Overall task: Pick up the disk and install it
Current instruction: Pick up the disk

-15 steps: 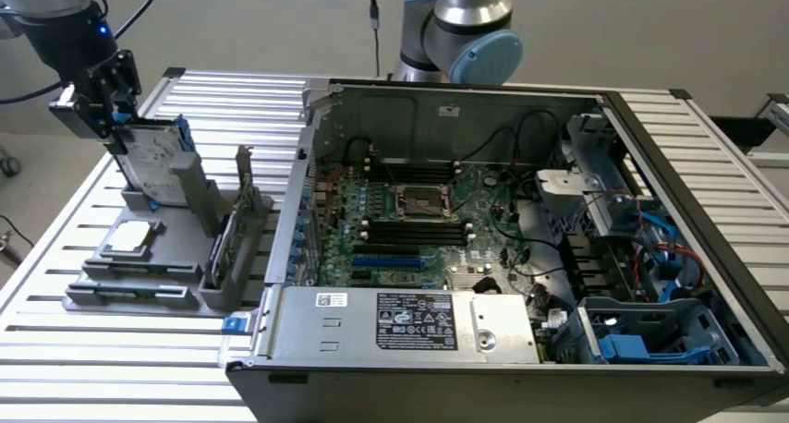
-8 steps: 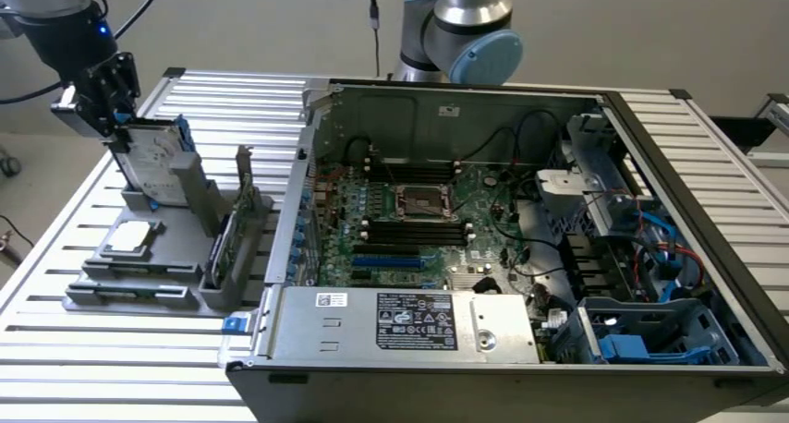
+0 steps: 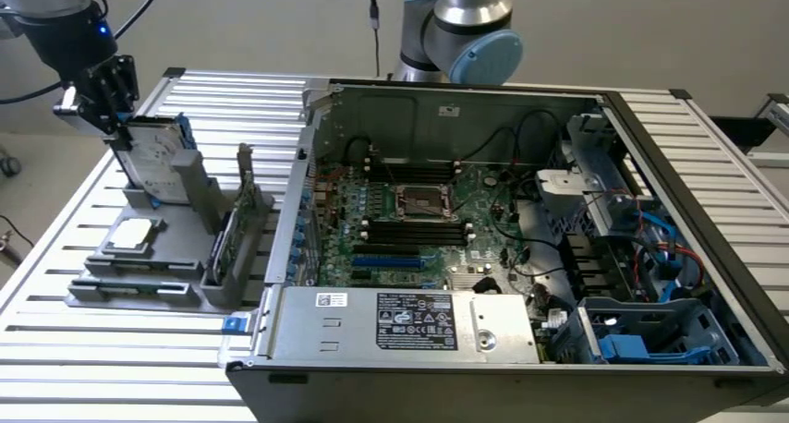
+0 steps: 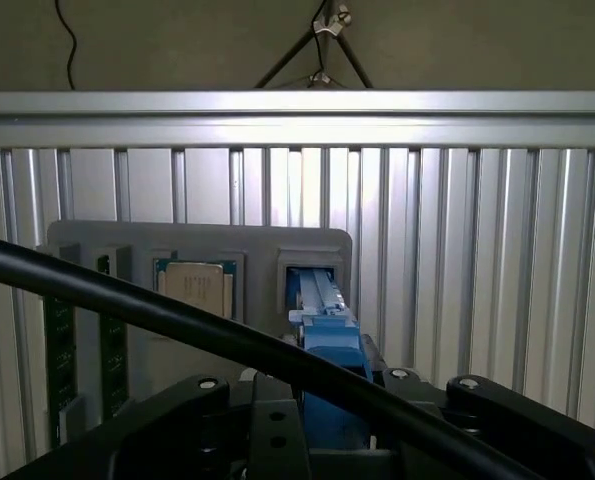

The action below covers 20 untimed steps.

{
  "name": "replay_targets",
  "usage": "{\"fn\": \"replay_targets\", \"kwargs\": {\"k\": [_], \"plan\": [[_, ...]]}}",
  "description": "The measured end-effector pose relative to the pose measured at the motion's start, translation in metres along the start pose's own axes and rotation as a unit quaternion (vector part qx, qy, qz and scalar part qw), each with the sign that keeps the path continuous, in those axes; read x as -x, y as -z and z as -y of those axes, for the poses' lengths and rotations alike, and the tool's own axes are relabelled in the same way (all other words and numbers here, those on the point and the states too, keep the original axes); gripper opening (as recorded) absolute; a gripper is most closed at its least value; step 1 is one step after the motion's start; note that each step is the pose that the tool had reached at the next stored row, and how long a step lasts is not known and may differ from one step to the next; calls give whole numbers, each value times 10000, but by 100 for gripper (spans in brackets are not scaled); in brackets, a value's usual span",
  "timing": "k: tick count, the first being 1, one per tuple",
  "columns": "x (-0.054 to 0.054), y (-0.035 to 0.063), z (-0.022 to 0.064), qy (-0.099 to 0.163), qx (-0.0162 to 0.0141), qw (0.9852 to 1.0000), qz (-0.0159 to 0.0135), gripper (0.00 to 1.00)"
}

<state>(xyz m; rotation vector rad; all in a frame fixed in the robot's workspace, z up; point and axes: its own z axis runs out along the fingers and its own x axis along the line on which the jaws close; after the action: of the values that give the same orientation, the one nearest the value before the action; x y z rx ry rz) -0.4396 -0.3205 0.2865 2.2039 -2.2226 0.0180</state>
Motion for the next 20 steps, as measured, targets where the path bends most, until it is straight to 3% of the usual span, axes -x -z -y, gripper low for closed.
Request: {"fn": "replay_targets", "kwargs": {"k": [20], "plan": [[-34, 0, 0, -87, 18, 10000, 7, 33]]}}
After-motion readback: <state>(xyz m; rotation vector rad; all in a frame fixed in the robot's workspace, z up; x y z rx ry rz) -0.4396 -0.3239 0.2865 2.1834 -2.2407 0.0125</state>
